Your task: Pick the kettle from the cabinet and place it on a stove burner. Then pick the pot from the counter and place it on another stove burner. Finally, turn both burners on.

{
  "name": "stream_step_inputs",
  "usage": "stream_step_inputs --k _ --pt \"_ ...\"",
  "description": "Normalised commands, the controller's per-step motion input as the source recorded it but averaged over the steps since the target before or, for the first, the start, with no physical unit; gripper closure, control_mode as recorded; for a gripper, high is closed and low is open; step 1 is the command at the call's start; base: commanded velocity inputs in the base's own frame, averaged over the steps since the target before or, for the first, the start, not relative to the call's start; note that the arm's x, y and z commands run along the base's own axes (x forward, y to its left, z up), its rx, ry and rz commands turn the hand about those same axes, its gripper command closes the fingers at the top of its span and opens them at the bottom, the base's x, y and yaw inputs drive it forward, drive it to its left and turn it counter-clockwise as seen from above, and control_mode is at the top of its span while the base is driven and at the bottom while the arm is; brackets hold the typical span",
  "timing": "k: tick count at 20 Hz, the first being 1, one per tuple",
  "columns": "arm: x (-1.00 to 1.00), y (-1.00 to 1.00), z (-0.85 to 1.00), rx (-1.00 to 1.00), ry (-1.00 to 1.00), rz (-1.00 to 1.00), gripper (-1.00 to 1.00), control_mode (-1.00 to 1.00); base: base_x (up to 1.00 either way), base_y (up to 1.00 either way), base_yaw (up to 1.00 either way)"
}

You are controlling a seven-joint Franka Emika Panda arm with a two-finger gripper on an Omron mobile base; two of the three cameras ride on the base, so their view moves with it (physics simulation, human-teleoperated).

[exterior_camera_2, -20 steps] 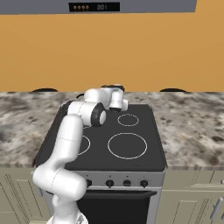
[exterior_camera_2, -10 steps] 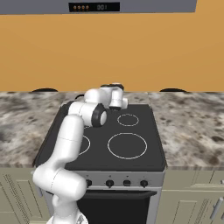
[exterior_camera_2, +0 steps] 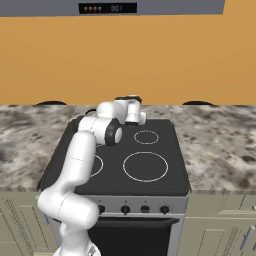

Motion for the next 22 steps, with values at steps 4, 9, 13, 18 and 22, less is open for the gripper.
stream_step_inputs --k 4,9,13,18,22 --pt "-0.04 0.0 -0.26 0.0 0.0 0.0 -1.0 -1.0 0.0 0.0 0.0" --pt "-0.08 0.0 -0.18 0.0 0.0 0.0 -1.0 -1.0 0.0 0.0 0.0" --pt "-0.1 -0.01 -0.18 0.0 0.0 0.0 -1.0 -1.0 0.0 0.0 0.0" --pt "-0.11 -0.1 -0.2 0.0 0.0 0.0 -1.0 -1.0 0.0 0.0 0.0" --pt "-0.09 -0.16 -0.18 0.0 -0.01 0.0 -1.0 -1.0 0.0 0.0 0.0"
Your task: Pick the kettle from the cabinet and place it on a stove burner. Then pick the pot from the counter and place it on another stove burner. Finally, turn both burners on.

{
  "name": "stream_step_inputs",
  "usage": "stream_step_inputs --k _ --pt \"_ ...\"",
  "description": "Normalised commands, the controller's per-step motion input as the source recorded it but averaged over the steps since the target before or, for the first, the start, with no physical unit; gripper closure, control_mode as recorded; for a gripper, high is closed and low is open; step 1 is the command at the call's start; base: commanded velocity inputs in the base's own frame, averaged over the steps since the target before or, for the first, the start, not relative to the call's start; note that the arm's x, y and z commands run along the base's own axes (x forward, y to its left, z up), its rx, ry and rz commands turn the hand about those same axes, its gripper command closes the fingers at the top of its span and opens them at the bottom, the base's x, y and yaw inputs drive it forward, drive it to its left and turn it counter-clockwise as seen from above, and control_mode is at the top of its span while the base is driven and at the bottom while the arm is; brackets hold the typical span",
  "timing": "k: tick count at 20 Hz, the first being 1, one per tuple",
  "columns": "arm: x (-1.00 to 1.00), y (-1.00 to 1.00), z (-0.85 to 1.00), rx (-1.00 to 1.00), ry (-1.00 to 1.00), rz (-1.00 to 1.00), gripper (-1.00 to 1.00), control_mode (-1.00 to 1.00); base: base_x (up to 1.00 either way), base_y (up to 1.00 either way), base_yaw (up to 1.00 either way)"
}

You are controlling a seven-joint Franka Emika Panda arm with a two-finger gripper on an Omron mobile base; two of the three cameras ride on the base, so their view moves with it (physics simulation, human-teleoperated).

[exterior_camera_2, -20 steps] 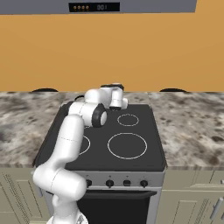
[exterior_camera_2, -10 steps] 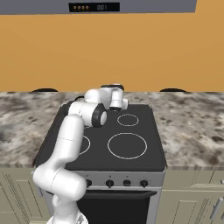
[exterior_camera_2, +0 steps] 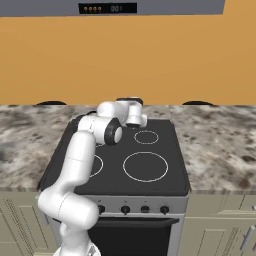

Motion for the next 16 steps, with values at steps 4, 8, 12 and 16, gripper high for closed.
stream_step_inputs --k 4,8,12,16 --pt "-0.09 -0.17 -0.14 0.0 -0.02 0.0 -1.0 -1.0 0.0 0.0 0.0" --pt "-0.12 -0.03 -0.01 0.0 -0.04 0.0 -1.0 -1.0 0.0 0.0 0.0" --pt "-0.17 0.0 0.0 0.0 -0.05 0.01 -1.0 -1.0 0.0 0.0 0.0" --pt "-0.13 0.08 0.0 0.0 -0.07 0.02 -1.0 -1.0 0.0 0.0 0.0"
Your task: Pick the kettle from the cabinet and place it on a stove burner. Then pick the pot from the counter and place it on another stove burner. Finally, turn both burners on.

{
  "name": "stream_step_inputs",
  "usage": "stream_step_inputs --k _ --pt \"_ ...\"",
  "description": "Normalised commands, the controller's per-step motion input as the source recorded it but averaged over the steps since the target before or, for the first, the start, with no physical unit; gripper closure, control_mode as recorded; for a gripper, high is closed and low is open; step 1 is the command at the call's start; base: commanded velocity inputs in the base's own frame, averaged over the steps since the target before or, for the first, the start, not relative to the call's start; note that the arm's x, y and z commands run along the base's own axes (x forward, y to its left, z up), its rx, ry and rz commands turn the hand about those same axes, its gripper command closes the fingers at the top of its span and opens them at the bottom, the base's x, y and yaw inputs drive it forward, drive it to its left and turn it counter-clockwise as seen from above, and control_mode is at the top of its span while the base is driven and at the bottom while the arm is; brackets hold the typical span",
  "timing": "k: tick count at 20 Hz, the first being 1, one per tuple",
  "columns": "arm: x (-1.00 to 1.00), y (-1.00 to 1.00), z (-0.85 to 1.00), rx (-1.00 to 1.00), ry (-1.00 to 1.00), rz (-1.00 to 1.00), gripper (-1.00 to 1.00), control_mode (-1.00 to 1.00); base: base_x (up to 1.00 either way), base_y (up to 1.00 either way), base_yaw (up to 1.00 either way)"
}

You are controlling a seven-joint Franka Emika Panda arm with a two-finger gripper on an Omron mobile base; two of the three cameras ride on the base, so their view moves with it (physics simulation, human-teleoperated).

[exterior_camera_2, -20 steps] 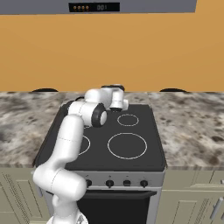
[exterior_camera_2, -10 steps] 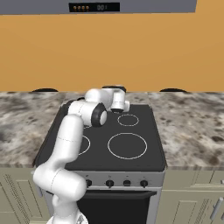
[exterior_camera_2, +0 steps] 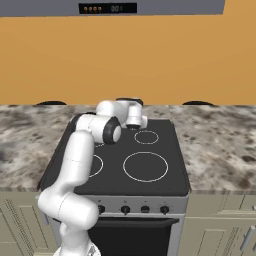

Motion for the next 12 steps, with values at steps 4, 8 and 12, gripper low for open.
stream_step_inputs --k 4,8,12 --pt "-0.03 0.13 0.0 0.0 -0.06 0.01 -1.0 -1.0 0.0 0.0 0.0" --pt "-0.11 0.0 0.0 0.0 -0.06 0.0 -1.0 -1.0 0.0 0.0 0.0" --pt "-0.15 -0.02 0.0 0.0 -0.07 0.0 -1.0 -1.0 0.0 0.0 0.0"
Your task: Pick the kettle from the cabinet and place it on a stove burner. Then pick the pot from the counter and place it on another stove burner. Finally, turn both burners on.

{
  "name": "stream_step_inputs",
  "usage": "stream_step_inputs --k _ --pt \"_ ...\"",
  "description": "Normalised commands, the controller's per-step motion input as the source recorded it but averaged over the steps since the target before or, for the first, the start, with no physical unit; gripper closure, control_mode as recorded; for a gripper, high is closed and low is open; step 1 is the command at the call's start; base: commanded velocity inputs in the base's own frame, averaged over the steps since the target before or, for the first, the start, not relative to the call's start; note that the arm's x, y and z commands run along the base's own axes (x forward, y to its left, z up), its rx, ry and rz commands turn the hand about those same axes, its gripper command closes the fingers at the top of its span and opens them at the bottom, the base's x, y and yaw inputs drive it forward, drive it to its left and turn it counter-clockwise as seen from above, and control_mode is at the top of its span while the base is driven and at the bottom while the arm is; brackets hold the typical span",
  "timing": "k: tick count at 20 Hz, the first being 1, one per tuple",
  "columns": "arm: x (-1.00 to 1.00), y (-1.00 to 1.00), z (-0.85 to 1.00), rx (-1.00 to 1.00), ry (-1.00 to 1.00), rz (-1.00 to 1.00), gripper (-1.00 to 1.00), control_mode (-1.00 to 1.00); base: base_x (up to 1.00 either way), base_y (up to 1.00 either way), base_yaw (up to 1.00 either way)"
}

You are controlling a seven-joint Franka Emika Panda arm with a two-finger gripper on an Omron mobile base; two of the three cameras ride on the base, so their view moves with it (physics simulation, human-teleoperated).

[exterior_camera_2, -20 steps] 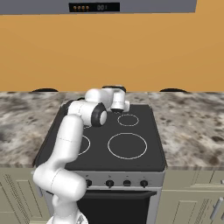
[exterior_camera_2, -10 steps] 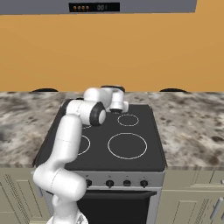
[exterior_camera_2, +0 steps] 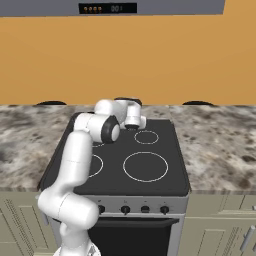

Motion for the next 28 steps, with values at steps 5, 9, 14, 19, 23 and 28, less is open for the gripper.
stream_step_inputs --k 5,9,14,19,23,28 --pt "-0.17 -0.09 0.0 0.0 -0.06 0.0 -1.0 -1.0 0.0 0.0 0.0" --pt "-0.14 -0.14 0.0 0.0 -0.06 0.0 -1.0 -1.0 0.0 0.0 0.0" --pt "-0.12 -0.17 0.01 0.0 -0.07 0.0 -1.0 -1.0 0.0 0.0 0.0" --pt "-0.13 -0.15 0.04 0.0 -0.09 0.0 -1.0 -1.0 0.0 0.0 0.0" --pt "-0.07 -0.11 0.04 0.0 -0.08 0.0 -1.0 -1.0 0.0 0.0 0.0" --pt "0.0 -0.02 0.02 0.0 -0.05 0.0 -1.0 -1.0 0.0 0.0 0.0"
